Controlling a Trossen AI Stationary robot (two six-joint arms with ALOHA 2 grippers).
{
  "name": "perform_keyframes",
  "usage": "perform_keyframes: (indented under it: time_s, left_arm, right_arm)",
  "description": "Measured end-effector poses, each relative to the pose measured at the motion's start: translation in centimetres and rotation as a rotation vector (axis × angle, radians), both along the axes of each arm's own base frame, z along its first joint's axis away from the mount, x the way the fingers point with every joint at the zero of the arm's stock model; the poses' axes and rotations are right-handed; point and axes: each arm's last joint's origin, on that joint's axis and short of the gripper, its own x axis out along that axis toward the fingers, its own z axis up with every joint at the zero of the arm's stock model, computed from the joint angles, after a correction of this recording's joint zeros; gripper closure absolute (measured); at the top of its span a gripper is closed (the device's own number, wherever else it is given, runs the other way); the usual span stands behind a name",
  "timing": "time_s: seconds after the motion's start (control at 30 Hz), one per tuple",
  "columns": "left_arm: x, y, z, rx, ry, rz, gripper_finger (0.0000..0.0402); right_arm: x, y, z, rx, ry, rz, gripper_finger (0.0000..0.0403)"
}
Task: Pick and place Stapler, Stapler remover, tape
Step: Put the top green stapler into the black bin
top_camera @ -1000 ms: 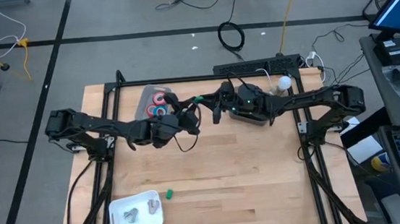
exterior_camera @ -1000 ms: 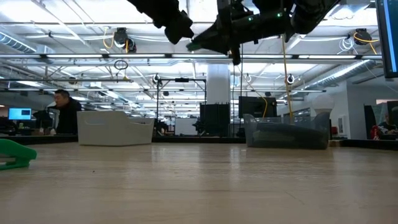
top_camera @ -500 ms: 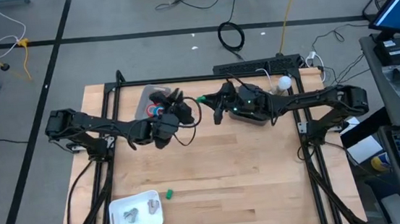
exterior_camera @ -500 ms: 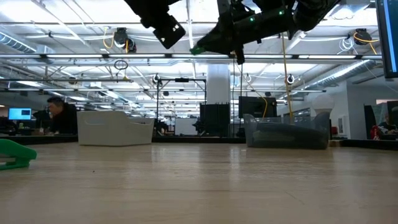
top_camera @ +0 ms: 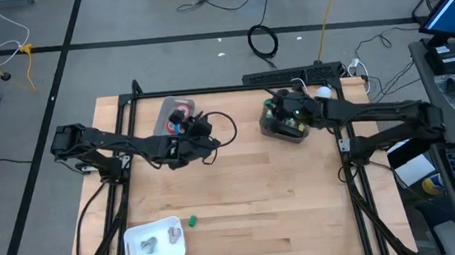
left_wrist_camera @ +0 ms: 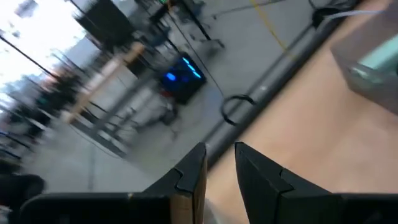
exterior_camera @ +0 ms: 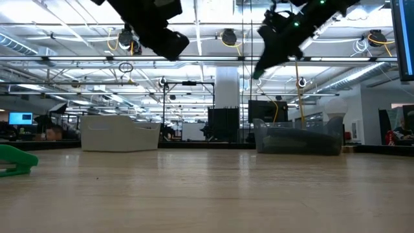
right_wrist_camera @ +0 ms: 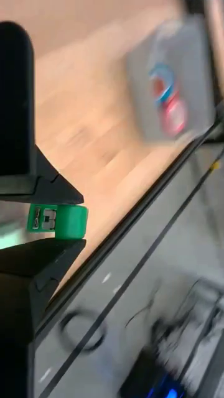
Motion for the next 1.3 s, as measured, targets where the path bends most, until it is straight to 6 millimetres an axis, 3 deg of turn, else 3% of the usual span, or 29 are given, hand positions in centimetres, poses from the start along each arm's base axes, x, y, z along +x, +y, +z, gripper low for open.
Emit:
perform_keyframes:
  time_s: [0.33, 0.73, 1.3]
  left_arm:
    - [-0.2, 0.0, -0.7, -0.141, -0.061, -0.027, 0.0314]
    - [0.1, 0.3, -1.0, -0.348, -0.139, -0.113, 0.0314]
    - [0.4, 1.3, -1.4, -0.593, -0.169, -0.231, 0.0314]
  right_arm:
    - [-4.5, 0.7, -1.8, 0.108, 0.226, -0.266, 0.0338]
    - [-6.4, 1.1, -7.2, 0.244, 0.226, -0.446, 0.0336]
    - [-7.6, 1.0, -10.9, 0.341, 0.204, -0.478, 0.0324]
